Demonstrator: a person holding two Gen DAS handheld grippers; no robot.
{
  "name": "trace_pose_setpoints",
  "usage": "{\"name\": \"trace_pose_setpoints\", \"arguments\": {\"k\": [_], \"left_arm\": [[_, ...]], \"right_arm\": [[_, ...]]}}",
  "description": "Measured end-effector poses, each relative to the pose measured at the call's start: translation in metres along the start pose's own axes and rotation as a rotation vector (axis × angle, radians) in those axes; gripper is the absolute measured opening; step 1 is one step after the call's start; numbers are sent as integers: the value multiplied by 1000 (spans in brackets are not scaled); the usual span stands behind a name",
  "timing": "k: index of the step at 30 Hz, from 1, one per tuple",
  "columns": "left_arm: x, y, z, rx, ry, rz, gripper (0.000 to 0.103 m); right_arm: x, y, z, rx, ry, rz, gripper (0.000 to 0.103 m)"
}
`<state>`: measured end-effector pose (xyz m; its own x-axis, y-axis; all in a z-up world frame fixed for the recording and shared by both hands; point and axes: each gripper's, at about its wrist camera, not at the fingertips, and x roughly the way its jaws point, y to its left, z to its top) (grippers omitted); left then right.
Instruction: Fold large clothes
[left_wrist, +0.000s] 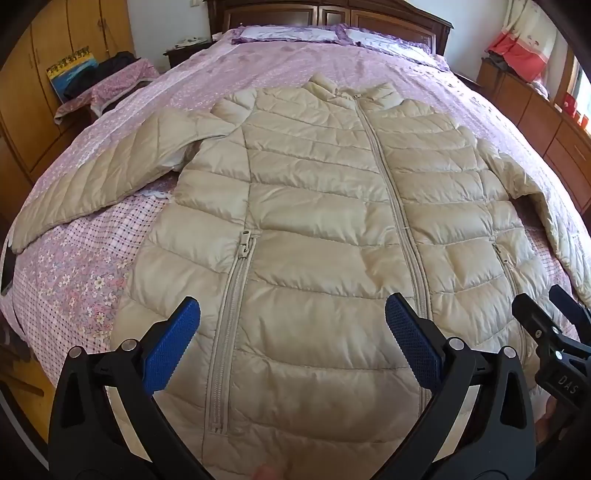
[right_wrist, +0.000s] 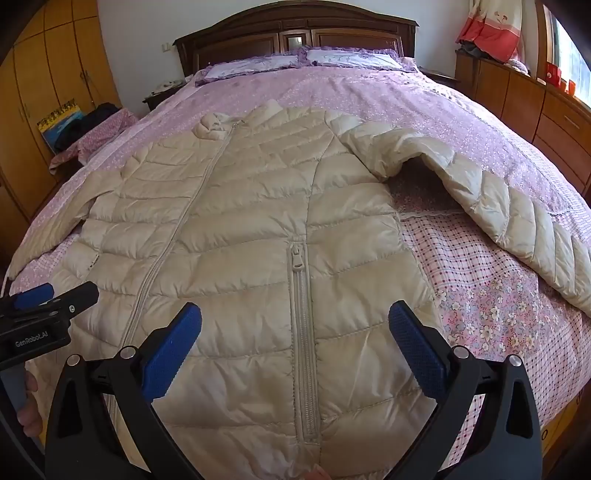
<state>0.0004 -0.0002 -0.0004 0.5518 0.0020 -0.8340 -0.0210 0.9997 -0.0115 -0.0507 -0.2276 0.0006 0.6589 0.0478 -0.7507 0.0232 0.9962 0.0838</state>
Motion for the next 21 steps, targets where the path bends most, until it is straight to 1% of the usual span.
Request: {"name": "trace_pose_setpoints", "arguments": {"k": [8, 9, 13, 21], "left_arm": [[1, -2, 3, -5, 5, -11, 100], [3, 7, -2, -4, 4, 1, 100], [5, 10, -3, -2, 2, -3, 100], [3, 7, -2, -14, 1, 1, 100]], "right_arm": [[0, 0, 0, -9, 5, -5, 98], [0, 0, 0, -10, 7, -8, 98], [0, 0, -1, -4, 6, 0, 98], [0, 0, -1, -5, 5, -5, 98]]}}
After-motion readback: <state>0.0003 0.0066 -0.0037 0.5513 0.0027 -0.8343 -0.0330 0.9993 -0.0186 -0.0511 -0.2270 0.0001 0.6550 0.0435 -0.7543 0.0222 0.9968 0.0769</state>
